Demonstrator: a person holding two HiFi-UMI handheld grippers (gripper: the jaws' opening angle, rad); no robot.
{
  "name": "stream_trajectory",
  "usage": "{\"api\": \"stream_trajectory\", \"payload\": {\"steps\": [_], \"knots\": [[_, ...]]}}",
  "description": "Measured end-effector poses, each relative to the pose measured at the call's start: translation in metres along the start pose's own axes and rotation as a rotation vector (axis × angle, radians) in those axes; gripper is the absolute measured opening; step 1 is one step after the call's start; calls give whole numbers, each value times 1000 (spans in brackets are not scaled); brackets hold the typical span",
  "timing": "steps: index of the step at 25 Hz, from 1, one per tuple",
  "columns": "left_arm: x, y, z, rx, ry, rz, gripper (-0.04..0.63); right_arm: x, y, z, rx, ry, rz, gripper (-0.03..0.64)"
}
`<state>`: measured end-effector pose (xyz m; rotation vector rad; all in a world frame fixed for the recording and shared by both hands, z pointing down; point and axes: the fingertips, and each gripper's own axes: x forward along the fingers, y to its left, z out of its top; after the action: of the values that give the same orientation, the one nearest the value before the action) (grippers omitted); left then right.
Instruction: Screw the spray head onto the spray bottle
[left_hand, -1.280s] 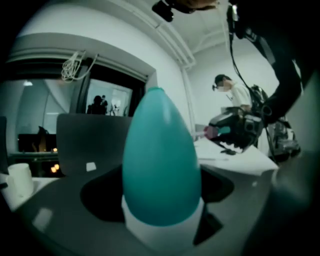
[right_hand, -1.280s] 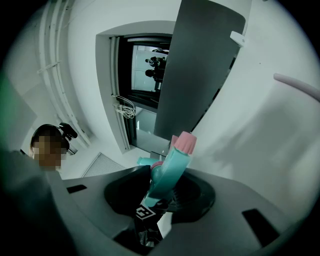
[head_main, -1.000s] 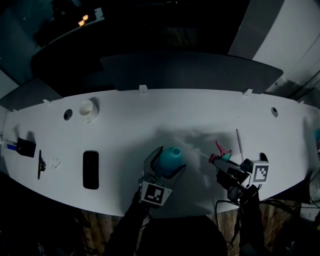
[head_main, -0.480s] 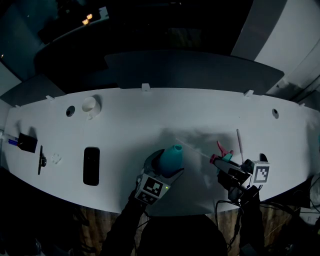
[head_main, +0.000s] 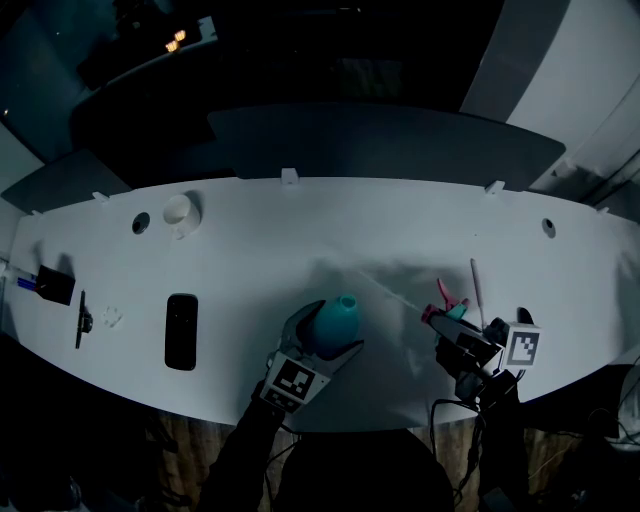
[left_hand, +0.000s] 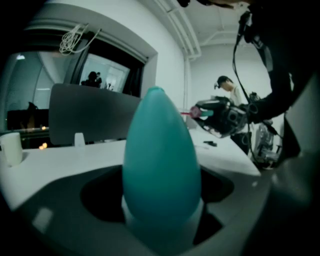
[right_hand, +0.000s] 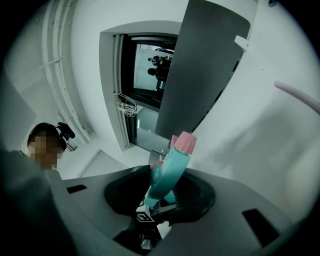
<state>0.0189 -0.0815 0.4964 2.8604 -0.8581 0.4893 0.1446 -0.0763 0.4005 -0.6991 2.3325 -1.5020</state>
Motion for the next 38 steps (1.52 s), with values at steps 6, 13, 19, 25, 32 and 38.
{"api": "stream_trajectory", "payload": {"steps": [6,13,19,25,32,38], "knots": [[2,-4,-2,-14,2,-53,433,23,6,-10,-1,52,28,132],[2,-13,-6,35,62,-90,433,44,4,-28,9,138,34,132],[-1,-14,-3,53,34,-87,471,50,13,-35,5,177,71,132],[-1,-14,-3,107,38,-64,471,52,12,-41,15,188,79,132],[1,-13,-8,185,93,-29,407,46,13,-38,6,183,66,132],[-2,-14,-9,200,89,-22,400,33,22,-25,-84,188,35,132]]}}
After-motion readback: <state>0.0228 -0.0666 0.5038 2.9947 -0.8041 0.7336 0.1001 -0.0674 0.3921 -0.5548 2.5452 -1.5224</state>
